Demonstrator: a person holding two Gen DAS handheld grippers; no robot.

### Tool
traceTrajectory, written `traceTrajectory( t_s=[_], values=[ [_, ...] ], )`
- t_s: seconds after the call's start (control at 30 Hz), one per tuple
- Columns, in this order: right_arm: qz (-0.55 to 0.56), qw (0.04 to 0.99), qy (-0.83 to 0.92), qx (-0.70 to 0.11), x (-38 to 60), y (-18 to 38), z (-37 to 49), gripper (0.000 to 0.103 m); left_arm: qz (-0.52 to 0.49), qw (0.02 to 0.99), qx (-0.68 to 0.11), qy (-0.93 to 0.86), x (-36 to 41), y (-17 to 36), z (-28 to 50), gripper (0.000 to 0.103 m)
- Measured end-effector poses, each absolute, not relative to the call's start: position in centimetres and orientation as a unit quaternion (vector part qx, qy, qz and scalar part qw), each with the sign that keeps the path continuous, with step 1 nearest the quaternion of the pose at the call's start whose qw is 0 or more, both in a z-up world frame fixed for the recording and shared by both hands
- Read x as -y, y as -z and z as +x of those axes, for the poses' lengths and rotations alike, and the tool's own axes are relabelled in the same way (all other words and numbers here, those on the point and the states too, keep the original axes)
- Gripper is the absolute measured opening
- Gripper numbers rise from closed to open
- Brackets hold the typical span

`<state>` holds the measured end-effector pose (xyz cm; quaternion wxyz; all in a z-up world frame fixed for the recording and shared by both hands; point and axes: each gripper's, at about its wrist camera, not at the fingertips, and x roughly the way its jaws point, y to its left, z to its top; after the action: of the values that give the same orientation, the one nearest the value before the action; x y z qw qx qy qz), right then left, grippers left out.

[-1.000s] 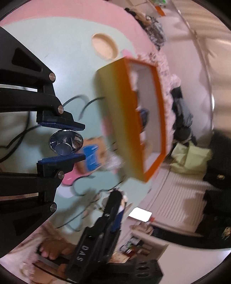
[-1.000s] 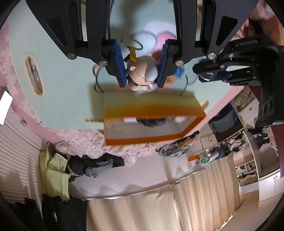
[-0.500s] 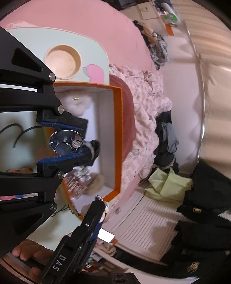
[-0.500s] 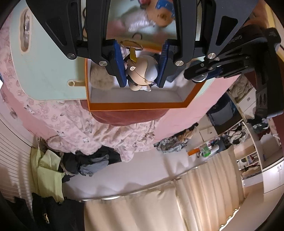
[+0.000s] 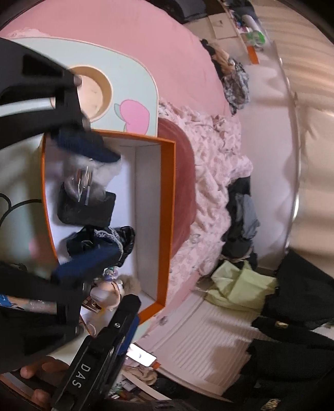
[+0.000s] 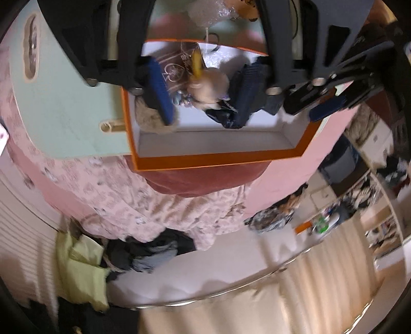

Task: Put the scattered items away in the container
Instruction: 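Carry white figure and silver charm over box, open both tools into it, then move both open tools back toward the bubble-wrap bag and bear plush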

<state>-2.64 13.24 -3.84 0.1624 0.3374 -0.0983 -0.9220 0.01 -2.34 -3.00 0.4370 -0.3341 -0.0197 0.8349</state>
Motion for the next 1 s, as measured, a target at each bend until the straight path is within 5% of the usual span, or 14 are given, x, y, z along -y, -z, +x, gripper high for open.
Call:
traceTrajectory(
  t_s=[0.47,1.0],
  values=[
    [0.307,0.148,0.938,0.07,-13.8,2.9,2.4,0.069,-0.31,0.438,0.048,-0.843,6.7,2.1,2.3,0.091],
    [0.401,0.077,0.912,0.025,-15.4,9.1,5.9,0.069,-0.384,0.433,-0.039,-0.815,7.4,8.5,6.6,0.097]
  ],
)
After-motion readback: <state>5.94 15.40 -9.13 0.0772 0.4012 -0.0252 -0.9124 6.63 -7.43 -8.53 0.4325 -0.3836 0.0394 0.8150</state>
